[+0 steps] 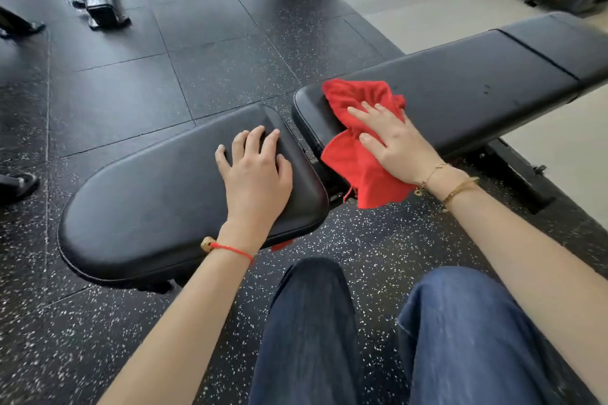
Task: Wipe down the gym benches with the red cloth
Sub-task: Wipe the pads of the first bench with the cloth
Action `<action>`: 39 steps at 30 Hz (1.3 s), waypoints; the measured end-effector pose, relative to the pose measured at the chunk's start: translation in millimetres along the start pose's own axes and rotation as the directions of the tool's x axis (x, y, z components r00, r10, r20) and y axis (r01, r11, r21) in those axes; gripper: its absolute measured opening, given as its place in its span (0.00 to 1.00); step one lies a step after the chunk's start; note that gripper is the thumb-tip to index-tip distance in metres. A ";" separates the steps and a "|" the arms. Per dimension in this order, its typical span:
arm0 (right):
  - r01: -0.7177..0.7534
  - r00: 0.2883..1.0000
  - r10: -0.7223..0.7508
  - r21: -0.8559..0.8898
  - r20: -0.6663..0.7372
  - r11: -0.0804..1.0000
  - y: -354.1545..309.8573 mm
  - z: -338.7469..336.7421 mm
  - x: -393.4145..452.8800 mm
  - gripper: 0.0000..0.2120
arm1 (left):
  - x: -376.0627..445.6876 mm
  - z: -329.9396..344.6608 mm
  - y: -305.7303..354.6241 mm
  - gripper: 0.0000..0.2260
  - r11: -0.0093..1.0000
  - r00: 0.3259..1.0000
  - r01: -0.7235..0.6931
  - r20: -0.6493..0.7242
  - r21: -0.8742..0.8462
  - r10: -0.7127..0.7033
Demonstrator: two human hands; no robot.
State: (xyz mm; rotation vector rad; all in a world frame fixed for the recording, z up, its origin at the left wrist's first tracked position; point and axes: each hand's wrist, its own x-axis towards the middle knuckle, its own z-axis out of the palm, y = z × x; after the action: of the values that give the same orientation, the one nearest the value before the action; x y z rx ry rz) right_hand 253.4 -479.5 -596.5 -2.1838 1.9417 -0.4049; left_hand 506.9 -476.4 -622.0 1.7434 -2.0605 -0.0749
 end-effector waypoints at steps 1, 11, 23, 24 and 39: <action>-0.026 1.000 0.026 -0.004 -0.006 1.000 12.1 -3.7 -0.1 0.25 | 0.5 -0.3 1.2 0.20 1.000 1.000 -0.002 0.002 0.010 0.002; 0.040 0.999 -0.038 -0.120 0.019 0.992 12.8 2.6 94.7 0.25 | 1.6 -1.9 9.3 0.18 0.999 0.998 0.032 -0.045 -0.003 -0.032; 0.261 0.964 -0.257 -0.049 0.074 0.964 82.1 -24.8 50.2 0.25 | 1.8 1.5 41.3 0.20 0.974 0.974 0.224 0.022 0.014 -0.224; 0.228 0.972 -0.223 -0.065 0.076 0.972 80.4 -24.2 62.8 0.25 | 2.8 5.5 48.4 0.20 0.962 0.962 0.273 0.022 -0.005 -0.273; 0.470 0.878 -0.468 0.011 0.100 0.883 105.3 -27.7 40.9 0.25 | 1.9 14.9 61.4 0.18 0.946 0.946 0.318 -0.092 0.059 -0.312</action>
State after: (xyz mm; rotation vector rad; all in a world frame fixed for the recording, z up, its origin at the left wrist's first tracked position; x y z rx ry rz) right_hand 149.7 -532.0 -600.9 -2.6214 1.3483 -0.3407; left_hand 444.4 -469.2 -615.5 2.0735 -1.7305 -0.0249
